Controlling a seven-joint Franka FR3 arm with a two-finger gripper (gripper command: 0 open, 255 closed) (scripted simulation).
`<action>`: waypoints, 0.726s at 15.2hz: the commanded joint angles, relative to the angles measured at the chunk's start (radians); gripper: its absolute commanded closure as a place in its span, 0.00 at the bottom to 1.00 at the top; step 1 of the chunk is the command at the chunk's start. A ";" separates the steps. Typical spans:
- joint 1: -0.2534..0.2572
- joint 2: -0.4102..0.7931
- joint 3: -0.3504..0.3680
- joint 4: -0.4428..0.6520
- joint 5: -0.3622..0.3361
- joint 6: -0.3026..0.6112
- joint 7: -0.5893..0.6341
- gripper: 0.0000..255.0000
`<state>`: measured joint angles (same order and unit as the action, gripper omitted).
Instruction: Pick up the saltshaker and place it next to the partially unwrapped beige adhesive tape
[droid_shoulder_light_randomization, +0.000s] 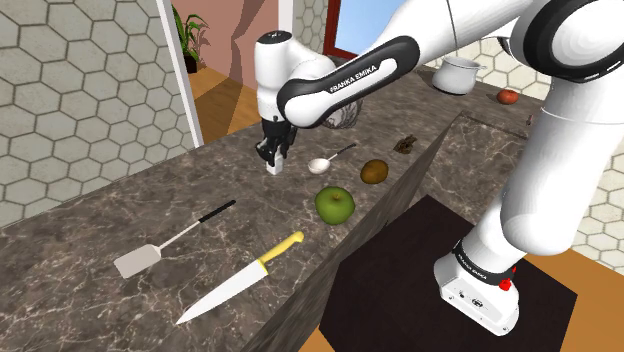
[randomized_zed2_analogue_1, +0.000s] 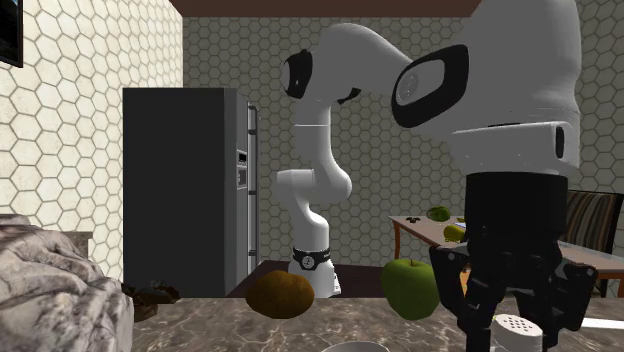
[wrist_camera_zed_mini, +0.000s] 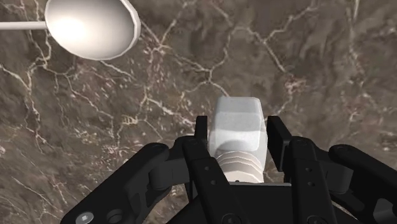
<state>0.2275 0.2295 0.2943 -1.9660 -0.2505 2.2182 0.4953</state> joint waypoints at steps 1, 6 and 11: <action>-0.001 -0.012 0.002 0.009 0.007 -0.020 -0.006 1.00; -0.003 -0.041 0.007 0.040 0.026 -0.078 -0.024 1.00; -0.005 -0.066 0.010 0.078 0.041 -0.138 -0.040 1.00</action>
<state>0.2234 0.1716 0.3034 -1.8956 -0.2137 2.0958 0.4596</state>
